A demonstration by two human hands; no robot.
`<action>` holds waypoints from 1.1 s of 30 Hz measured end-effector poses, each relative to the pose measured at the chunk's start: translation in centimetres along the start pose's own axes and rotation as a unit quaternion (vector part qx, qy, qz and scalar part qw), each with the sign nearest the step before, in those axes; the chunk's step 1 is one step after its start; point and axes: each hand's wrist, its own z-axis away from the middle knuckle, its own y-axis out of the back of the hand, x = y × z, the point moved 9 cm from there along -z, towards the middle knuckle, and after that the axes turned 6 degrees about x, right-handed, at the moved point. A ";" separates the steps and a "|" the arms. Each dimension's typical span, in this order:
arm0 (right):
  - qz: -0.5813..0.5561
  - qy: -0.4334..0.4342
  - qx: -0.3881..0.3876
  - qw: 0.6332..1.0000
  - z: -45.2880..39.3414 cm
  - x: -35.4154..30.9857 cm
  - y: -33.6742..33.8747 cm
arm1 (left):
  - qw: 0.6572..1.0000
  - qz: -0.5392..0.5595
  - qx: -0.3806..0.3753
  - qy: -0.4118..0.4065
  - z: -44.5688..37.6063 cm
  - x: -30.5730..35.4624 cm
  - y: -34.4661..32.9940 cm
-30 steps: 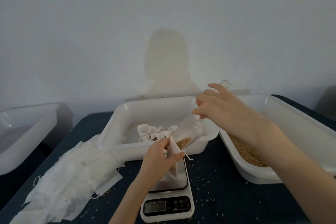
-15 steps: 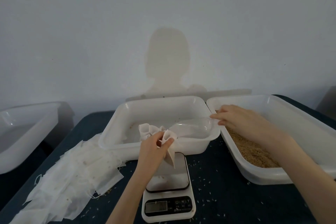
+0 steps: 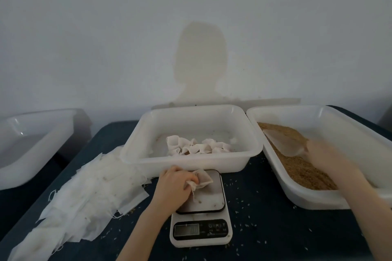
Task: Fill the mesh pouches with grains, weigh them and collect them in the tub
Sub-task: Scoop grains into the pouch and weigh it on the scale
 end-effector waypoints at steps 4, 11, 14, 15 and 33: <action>0.060 0.008 -0.047 0.997 1.1 -0.6 -1.2 | 0.968 0.243 -0.033 0.057 1.6 -1.5 0.2; 0.081 -0.005 0.040 0.996 3.6 -3.0 3.6 | 0.824 0.533 0.076 0.176 3.6 -6.0 0.8; -0.110 0.058 0.236 0.964 6.9 -8.2 8.3 | 0.785 0.539 0.149 0.267 4.4 -8.8 -0.4; -0.183 0.096 0.274 0.939 8.4 -10.4 9.1 | 0.768 0.543 0.167 0.296 4.6 -9.6 -0.8; -0.436 0.052 0.145 0.887 8.5 -16.0 -4.6 | 0.725 0.544 0.199 0.374 5.6 -11.6 -1.6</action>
